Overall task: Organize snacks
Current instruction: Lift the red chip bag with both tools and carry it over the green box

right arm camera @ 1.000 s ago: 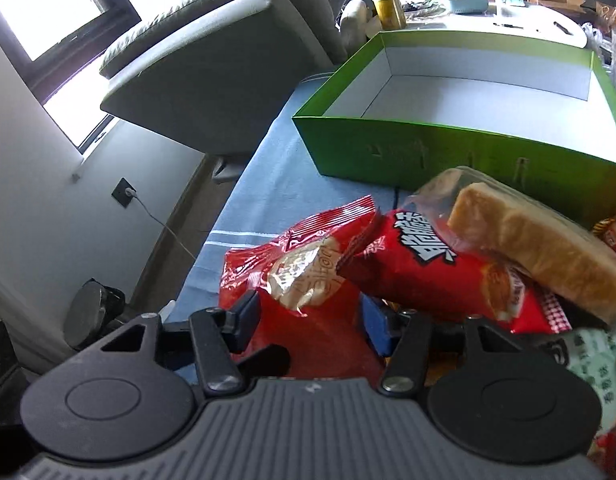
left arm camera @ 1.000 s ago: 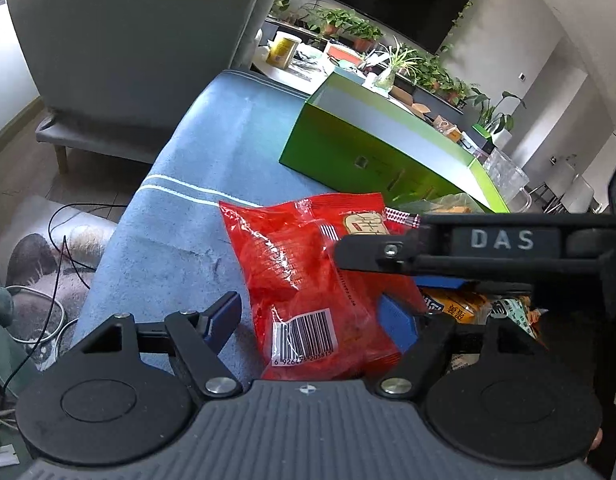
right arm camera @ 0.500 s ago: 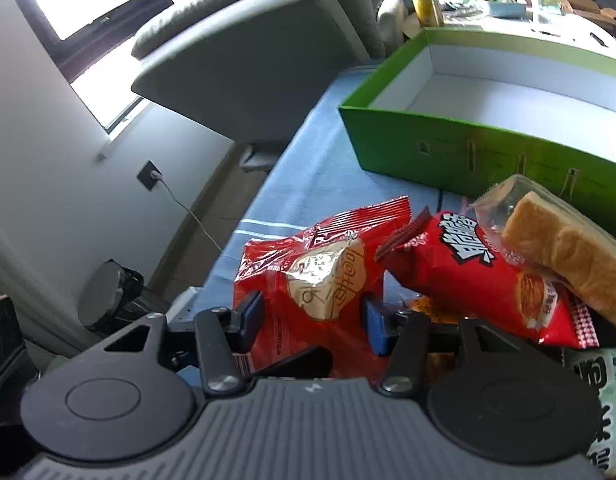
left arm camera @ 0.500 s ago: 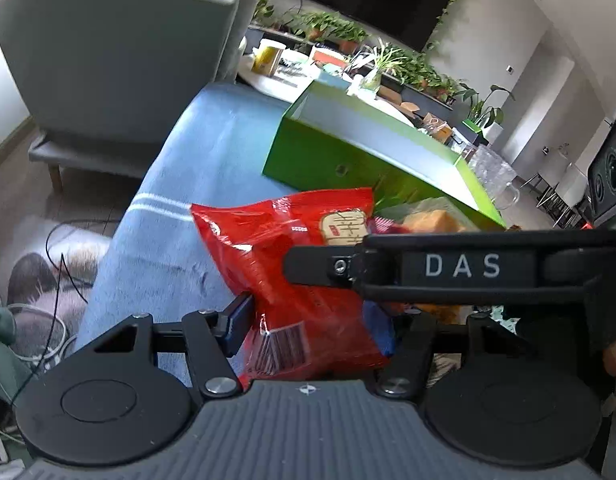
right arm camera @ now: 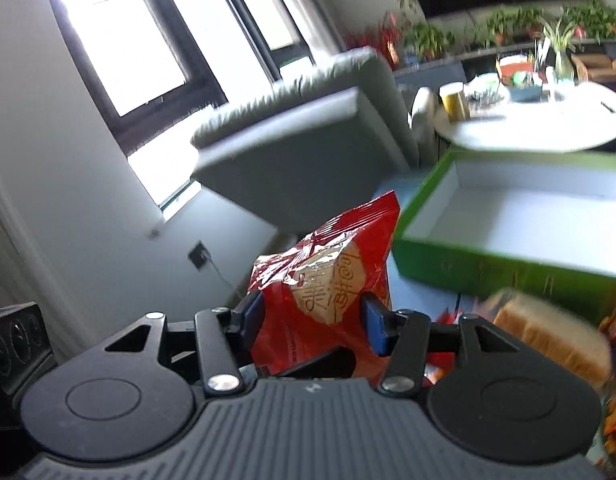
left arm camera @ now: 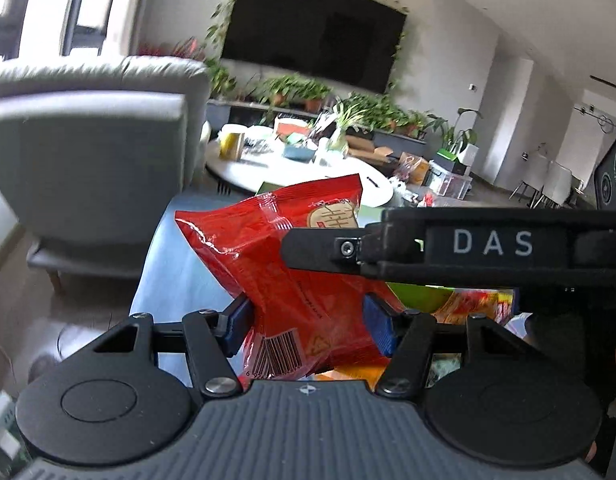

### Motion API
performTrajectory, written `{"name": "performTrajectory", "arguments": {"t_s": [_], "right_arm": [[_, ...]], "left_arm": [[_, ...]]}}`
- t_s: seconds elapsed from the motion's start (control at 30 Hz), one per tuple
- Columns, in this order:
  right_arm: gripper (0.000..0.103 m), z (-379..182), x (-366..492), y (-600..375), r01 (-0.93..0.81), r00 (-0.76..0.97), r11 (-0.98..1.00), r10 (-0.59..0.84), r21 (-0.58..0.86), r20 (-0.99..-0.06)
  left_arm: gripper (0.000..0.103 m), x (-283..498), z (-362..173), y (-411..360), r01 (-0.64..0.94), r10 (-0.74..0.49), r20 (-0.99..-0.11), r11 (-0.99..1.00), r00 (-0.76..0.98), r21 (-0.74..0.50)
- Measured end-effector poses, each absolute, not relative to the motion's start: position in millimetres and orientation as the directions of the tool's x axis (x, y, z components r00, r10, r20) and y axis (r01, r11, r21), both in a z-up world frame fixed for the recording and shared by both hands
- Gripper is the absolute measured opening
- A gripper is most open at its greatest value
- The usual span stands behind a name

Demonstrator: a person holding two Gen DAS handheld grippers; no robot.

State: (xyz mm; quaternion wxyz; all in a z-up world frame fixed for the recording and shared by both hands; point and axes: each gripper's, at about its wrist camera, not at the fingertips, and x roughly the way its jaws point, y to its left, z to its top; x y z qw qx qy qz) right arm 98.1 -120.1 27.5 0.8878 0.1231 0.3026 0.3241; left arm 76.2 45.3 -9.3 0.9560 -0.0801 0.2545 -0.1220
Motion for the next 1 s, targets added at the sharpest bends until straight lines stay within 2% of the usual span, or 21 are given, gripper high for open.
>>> {"name": "performTrajectory", "arguments": {"t_s": [0.1, 0.27, 0.63, 1.0], "right_arm": [[0.074, 34.9, 108.0, -126.2, -0.486, 0.642, 0.77, 0.636, 0.414, -0.428], [0.074, 37.2, 137.4, -140.3, -0.435, 0.682, 0.786, 0.606, 0.439, -0.409], [0.074, 15.6, 198.9, -159.7, -0.344, 0.71, 0.789, 0.573, 0.509, -0.408], [0.074, -24.8, 243.6, -162.9, -0.247, 0.687, 0.802, 0.541, 0.544, -0.486]], "left_arm": [[0.056, 94.3, -0.6, 35.8, 0.227, -0.296, -0.445, 0.953, 0.845, -0.202], [0.056, 134.4, -0.8, 26.7, 0.261, -0.354, -0.444, 0.93, 0.823, -0.257], [0.056, 211.9, -14.9, -1.6, 0.294, -0.34, -0.502, 0.94, 0.795, -0.171], [0.056, 255.0, -46.9, -8.7, 0.289, -0.322, -0.563, 0.945, 0.761, -0.15]]}}
